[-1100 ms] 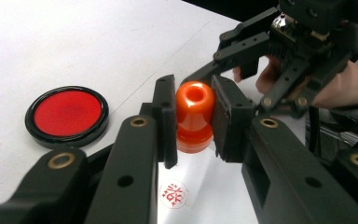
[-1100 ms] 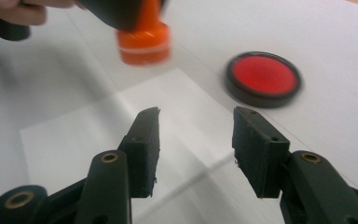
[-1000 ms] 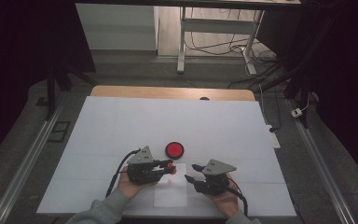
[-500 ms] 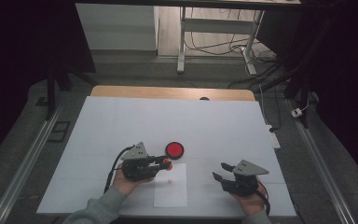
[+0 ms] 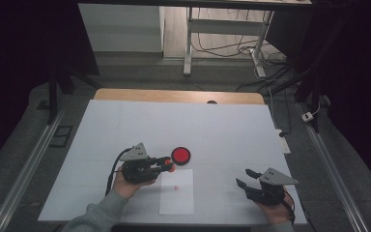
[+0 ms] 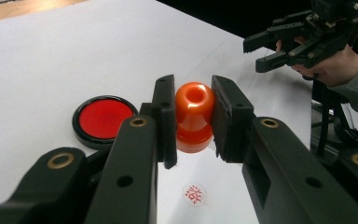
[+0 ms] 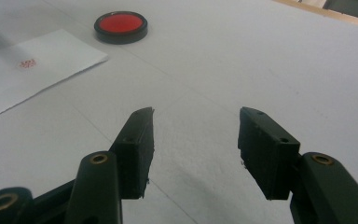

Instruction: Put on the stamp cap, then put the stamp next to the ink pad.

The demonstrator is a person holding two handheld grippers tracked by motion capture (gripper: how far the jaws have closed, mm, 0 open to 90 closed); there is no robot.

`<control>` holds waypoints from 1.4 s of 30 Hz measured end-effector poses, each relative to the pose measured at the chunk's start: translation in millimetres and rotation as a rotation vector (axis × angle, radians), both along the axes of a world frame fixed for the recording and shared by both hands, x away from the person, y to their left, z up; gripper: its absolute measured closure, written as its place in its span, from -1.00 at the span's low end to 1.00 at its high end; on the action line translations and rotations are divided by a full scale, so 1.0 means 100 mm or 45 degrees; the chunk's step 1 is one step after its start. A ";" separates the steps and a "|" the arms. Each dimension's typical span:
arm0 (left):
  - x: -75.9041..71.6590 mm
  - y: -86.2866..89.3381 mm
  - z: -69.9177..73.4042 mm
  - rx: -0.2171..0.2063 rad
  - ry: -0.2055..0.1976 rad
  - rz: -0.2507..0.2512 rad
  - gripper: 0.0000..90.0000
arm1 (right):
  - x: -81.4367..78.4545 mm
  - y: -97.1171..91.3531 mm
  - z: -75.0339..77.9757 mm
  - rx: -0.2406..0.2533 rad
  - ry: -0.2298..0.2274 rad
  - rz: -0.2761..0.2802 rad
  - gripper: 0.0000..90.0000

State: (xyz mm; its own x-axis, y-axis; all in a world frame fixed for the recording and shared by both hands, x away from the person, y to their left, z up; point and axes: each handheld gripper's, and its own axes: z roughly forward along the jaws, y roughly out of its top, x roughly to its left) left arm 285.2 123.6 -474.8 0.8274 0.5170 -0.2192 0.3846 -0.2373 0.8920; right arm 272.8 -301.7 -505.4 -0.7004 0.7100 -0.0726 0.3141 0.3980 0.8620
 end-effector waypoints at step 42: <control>0.44 0.06 -0.08 0.149 -0.026 0.155 0.60 | 0.05 0.05 -0.05 -0.051 0.023 0.015 0.00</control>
State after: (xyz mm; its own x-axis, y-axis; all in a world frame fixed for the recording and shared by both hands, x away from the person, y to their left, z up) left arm 329.2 129.3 -482.9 0.7606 0.6350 -0.1350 0.3988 -0.2930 0.8690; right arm 277.9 -296.4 -510.3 -0.7105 0.6982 -0.0879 0.3247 0.4361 0.8393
